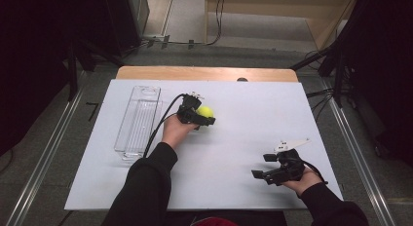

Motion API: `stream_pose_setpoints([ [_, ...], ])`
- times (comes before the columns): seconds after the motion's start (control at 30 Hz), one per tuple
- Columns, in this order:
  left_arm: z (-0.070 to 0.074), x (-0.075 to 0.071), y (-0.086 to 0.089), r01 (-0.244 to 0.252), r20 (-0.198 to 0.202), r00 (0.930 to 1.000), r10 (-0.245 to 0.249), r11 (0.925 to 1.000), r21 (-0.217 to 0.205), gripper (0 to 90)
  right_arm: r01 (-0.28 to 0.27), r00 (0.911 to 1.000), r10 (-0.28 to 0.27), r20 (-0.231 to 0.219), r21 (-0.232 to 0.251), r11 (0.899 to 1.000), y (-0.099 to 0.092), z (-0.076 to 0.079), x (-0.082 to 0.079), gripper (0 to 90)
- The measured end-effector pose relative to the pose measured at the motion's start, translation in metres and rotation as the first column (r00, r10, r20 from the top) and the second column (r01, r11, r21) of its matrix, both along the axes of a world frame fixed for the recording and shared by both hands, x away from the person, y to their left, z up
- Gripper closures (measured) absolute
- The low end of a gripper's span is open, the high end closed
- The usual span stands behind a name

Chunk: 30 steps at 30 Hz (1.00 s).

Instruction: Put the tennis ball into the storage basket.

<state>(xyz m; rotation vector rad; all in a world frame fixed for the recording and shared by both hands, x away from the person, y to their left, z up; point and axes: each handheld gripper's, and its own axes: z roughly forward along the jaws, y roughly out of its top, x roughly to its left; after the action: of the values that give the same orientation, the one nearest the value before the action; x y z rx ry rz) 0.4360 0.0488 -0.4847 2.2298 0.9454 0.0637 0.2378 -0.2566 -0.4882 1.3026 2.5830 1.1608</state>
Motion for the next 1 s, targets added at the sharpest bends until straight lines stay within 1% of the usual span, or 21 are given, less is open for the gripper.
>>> stream_pose_setpoints([
  [0.1, 0.003, -0.002, 0.001, 0.004, -0.012, 0.9999, -0.004, 0.9998, -0.02, 26.6, 0.0, 1.0, 0.0, 0.0, 0.0, 1.0, 0.0, 0.0, 0.0, 14.2],
  [0.17, 0.005, -0.004, 0.001, 0.019, -0.015, 0.9997, -0.019, 0.9997, -0.014, 26.6, 0.0, 1.0, 0.0, -0.001, -0.001, 1.0, 0.0, 0.0, 0.0, 14.2],
  [0.27, 0.009, -0.007, 0.0, 0.027, -0.018, 0.9995, -0.027, 0.9996, -0.013, 26.6, 0.0, 1.0, 0.0, 0.0, -0.001, 1.0, 0.0, 0.0, 0.0, 14.2],
  [0.3, 0.01, -0.009, 0.0, 0.027, -0.02, 0.9994, -0.027, 0.9995, -0.018, 26.6, 0.0, 1.0, 0.0, 0.001, 0.0, 1.0, 0.0, 0.0, 0.0, 14.2],
  [0.33, 0.011, -0.01, 0.0, 0.035, -0.02, 0.9992, -0.035, 0.9993, -0.014, 26.6, 0.0, 1.0, 0.0, 0.001, 0.0, 1.0, 0.0, 0.0, 0.0, 14.2],
  [0.5, 0.017, -0.013, 0.001, 0.037, -0.028, 0.9989, -0.037, 0.9993, -0.004, 26.6, 0.0, 1.0, 0.0, 0.0, 0.0, 1.0, 0.0, 0.0, 0.0, 14.2],
  [0.83, 0.027, -0.017, 0.004, 0.031, -0.026, 0.9992, -0.031, 0.9994, -0.018, 26.6, 0.003, 1.0, -0.003, -0.004, 0.001, 1.0, 0.0, 0.0, 0.0, 14.2],
  [1.0, 0.032, -0.019, 0.006, 0.036, -0.026, 0.999, -0.036, 0.9993, -0.005, 26.6, 0.0, 1.0, 0.0, -0.002, 0.001, 1.0, 0.0, 0.0, 0.001, 14.2],
])
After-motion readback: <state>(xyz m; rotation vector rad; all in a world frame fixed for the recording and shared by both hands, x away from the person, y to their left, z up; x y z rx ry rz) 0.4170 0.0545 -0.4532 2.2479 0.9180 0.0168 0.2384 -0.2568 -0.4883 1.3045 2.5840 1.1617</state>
